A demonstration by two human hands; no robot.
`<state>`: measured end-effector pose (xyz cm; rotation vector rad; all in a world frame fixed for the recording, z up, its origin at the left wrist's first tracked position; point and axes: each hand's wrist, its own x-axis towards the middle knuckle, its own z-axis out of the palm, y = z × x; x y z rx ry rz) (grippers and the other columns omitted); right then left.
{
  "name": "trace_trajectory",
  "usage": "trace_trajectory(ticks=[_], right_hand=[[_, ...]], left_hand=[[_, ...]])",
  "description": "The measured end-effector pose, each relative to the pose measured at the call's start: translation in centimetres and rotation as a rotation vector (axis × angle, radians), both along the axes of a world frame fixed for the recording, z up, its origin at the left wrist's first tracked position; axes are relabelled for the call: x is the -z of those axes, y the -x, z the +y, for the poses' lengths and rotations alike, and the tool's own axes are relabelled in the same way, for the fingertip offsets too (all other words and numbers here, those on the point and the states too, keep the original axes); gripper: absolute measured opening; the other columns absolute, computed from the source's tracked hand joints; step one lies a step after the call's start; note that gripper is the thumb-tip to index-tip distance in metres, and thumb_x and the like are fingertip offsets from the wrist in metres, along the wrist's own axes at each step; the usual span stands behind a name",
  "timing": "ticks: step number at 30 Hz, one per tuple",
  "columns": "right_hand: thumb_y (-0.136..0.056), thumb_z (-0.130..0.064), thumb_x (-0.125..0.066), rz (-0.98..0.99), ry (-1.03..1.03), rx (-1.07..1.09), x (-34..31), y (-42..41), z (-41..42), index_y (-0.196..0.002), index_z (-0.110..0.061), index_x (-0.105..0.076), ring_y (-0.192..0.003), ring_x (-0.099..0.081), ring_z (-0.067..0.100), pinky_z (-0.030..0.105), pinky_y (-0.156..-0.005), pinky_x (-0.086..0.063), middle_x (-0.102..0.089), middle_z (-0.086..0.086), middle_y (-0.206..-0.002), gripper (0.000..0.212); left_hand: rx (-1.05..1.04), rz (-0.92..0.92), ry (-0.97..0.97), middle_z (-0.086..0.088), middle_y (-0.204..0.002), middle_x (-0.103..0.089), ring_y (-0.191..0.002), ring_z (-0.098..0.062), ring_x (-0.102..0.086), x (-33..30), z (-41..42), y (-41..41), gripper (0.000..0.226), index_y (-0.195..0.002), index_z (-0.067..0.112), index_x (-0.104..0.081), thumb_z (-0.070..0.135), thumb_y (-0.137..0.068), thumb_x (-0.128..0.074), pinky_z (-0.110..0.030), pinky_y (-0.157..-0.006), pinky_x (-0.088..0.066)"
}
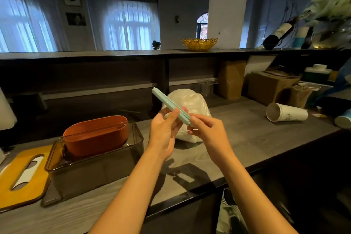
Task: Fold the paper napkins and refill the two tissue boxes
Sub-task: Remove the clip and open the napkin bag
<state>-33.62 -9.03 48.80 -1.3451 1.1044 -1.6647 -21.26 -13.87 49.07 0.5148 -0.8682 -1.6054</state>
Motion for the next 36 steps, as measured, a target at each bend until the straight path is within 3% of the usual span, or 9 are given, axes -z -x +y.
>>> trace_trajectory(ticks=[3,8,12,16,22,27,30,32,36], right_hand=[[-0.09,-0.017,-0.072,0.143,0.059,0.036,0.6,-0.2,1.2,-0.102,-0.026,-0.075,-0.085,-0.07,0.01,0.022,-0.074,-0.057,-0.076,-0.008,-0.092,0.016],[-0.09,-0.02,-0.072,0.279,0.113,0.115,1.7,-0.3,2.3,-0.093,-0.024,-0.077,-0.071,-0.068,0.012,0.024,-0.065,-0.057,-0.075,-0.002,-0.08,0.007],[-0.093,-0.012,-0.067,0.214,0.024,0.08,3.2,-0.6,2.6,-0.088,-0.009,-0.078,-0.063,-0.062,0.016,0.026,-0.06,-0.053,-0.071,0.011,-0.07,0.012],[-0.093,-0.009,-0.066,0.112,-0.11,0.052,4.3,-1.4,2.5,-0.09,-0.009,-0.077,-0.063,-0.062,0.014,0.025,-0.061,-0.053,-0.072,0.007,-0.072,0.012],[-0.092,-0.027,-0.069,0.065,-0.341,0.035,6.1,-2.7,2.0,-0.087,-0.016,-0.079,-0.069,-0.064,0.013,0.026,-0.069,-0.056,-0.073,0.008,-0.078,0.016],[-0.09,-0.023,-0.071,0.223,-0.348,0.3,7.6,-3.5,0.0,-0.073,-0.026,-0.073,-0.067,-0.068,0.018,0.035,-0.062,-0.058,-0.071,0.005,-0.069,0.018],[-0.09,-0.028,-0.07,0.415,-0.366,0.377,8.4,-3.9,-2.5,-0.071,-0.028,-0.073,-0.065,-0.069,0.014,0.04,-0.064,-0.062,-0.07,-0.004,-0.065,0.02],[-0.089,-0.034,-0.068,0.535,-0.401,0.414,8.5,-4.6,-4.4,-0.072,-0.025,-0.075,-0.063,-0.068,0.012,0.041,-0.065,-0.062,-0.069,-0.006,-0.064,0.02],[-0.092,-0.045,-0.064,0.648,-0.453,0.388,8.1,-5.8,-6.7,-0.078,-0.022,-0.075,-0.064,-0.067,0.012,0.036,-0.068,-0.057,-0.068,-0.006,-0.066,0.029]], left_hand=[[0.011,-0.001,0.023,-0.014,-0.11,-0.074,-0.106,-0.024,-0.072,0.4,0.8,-0.1,0.05,-0.126,0.019,-0.056,0.017,-0.078,-0.071,-0.039,-0.086,-0.06],[-0.007,-0.109,0.04,-0.011,-0.094,-0.075,-0.099,-0.026,-0.072,1.5,1.8,-0.3,0.042,-0.113,0.014,-0.063,0.024,-0.074,-0.074,-0.044,-0.091,-0.057],[-0.042,-0.182,0.022,-0.012,-0.094,-0.072,-0.089,-0.024,-0.072,3.0,2.1,-0.6,0.036,-0.109,0.007,-0.064,0.022,-0.077,-0.075,-0.041,-0.085,-0.058],[-0.077,-0.248,-0.019,-0.013,-0.094,-0.073,-0.087,-0.023,-0.073,4.5,1.9,-1.1,0.024,-0.111,0.004,-0.065,0.011,-0.089,-0.071,-0.036,-0.082,-0.058],[-0.072,-0.412,-0.113,-0.011,-0.103,-0.075,-0.099,-0.023,-0.074,7.3,1.7,-2.7,0.027,-0.119,0.007,-0.066,0.021,-0.096,-0.065,-0.039,-0.091,-0.059],[-0.102,-0.582,-0.1,-0.007,-0.124,-0.065,-0.112,-0.019,-0.065,8.0,1.4,-3.2,0.043,-0.139,0.007,-0.054,0.034,-0.108,-0.043,-0.032,-0.094,-0.054],[-0.166,-0.652,-0.043,-0.004,-0.138,-0.056,-0.129,-0.021,-0.053,8.6,1.0,-3.8,0.048,-0.144,0.017,-0.05,0.044,-0.108,-0.034,-0.036,-0.109,-0.043],[-0.181,-0.647,-0.056,-0.001,-0.136,-0.056,-0.132,-0.021,-0.049,9.0,0.9,-4.2,0.046,-0.137,0.024,-0.055,0.049,-0.107,-0.031,-0.038,-0.113,-0.038],[-0.145,-0.549,-0.097,-0.012,-0.158,-0.039,-0.145,-0.024,-0.038,8.8,0.5,-4.2,0.057,-0.154,0.009,-0.035,0.043,-0.109,-0.027,-0.038,-0.12,-0.031]])
